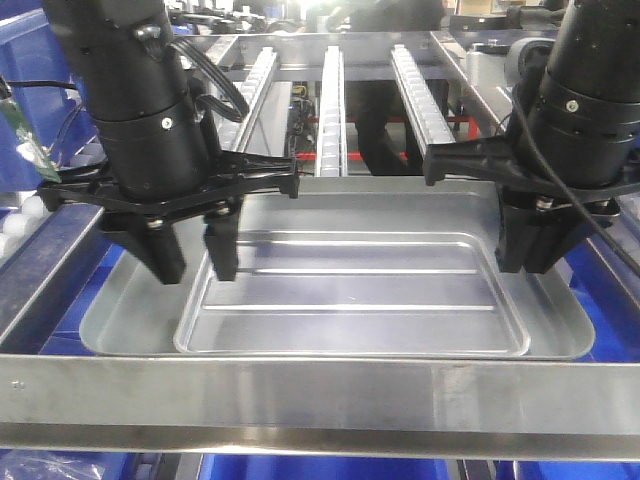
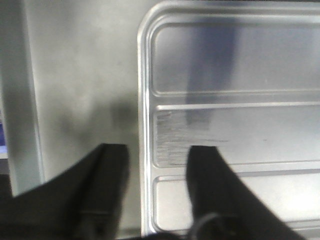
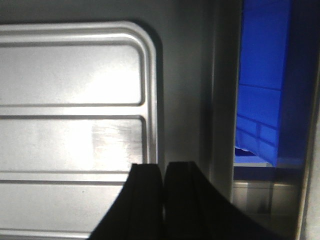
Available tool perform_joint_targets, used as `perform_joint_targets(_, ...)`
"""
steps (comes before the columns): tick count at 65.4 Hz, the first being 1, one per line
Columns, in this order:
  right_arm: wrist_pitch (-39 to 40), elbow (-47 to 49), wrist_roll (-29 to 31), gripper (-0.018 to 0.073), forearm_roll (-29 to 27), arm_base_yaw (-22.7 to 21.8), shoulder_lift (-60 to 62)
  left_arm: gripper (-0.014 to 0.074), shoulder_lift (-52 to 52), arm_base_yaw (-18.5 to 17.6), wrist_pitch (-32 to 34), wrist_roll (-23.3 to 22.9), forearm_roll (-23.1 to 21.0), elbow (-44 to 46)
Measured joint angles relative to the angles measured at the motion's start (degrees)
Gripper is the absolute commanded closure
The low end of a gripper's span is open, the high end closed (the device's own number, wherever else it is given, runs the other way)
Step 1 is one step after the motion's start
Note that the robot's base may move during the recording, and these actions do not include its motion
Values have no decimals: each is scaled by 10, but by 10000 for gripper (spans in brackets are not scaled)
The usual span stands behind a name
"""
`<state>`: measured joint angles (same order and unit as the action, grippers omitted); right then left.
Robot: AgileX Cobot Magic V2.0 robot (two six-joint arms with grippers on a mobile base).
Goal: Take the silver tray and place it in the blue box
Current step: 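Lower both grippers down to the tray's side rims, then close both grippers on the tray's opposite side rims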
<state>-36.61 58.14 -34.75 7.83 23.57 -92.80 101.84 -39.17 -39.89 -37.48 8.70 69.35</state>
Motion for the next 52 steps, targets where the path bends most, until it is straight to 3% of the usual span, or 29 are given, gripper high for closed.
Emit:
perform_joint_targets(5, 4, 0, 0, 114, 0, 0, -1, 312, 0, 0, 0, 0, 0, 0)
perform_joint_targets(10, 6, 1, 0, 58, 0, 0, -6, 312, 0, 0, 0, 0, 1, 0)
perform_joint_targets(52, 22, 2, 0, 59, 0, 0, -40, 312, 29, 3, 4, -7, 25, 0)
